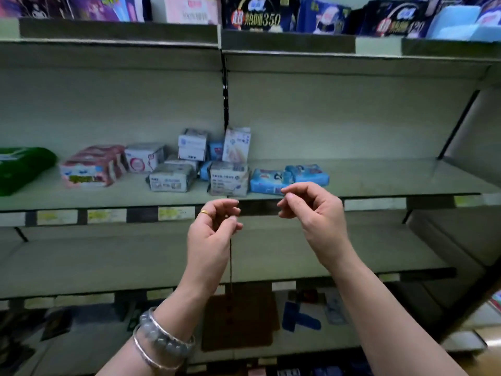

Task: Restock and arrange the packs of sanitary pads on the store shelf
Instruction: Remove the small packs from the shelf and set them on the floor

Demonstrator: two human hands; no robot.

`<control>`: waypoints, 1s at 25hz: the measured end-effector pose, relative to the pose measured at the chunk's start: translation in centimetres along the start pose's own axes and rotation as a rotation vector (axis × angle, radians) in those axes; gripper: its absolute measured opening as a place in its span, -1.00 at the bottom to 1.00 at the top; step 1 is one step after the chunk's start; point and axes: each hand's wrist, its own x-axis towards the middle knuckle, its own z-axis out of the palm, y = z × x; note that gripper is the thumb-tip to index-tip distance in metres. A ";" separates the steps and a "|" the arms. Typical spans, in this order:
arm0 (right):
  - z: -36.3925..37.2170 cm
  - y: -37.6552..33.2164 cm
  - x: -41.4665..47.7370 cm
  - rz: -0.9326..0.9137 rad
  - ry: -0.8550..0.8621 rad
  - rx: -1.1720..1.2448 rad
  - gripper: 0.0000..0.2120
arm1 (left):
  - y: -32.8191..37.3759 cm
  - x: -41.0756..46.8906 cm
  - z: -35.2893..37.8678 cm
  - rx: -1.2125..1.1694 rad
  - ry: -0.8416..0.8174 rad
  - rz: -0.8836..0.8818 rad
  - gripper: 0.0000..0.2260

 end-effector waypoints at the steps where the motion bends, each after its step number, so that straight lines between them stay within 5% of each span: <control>1: -0.6 0.3 1.4 -0.008 -0.002 0.011 -0.76 | 0.0 1.0 0.9 0.005 0.013 0.001 -0.78; 10: -3.7 6.1 10.3 0.065 -0.098 -0.049 -0.71 | -2.9 8.4 5.5 0.117 0.073 -0.012 -0.77; 17: -4.1 11.2 16.0 0.156 -0.148 -0.451 -0.86 | -5.9 15.4 7.2 0.123 0.001 -0.037 -0.75; 25: -1.0 17.2 24.0 0.348 -0.567 -0.986 -0.05 | -7.9 24.8 4.2 0.184 -0.075 -0.014 -0.70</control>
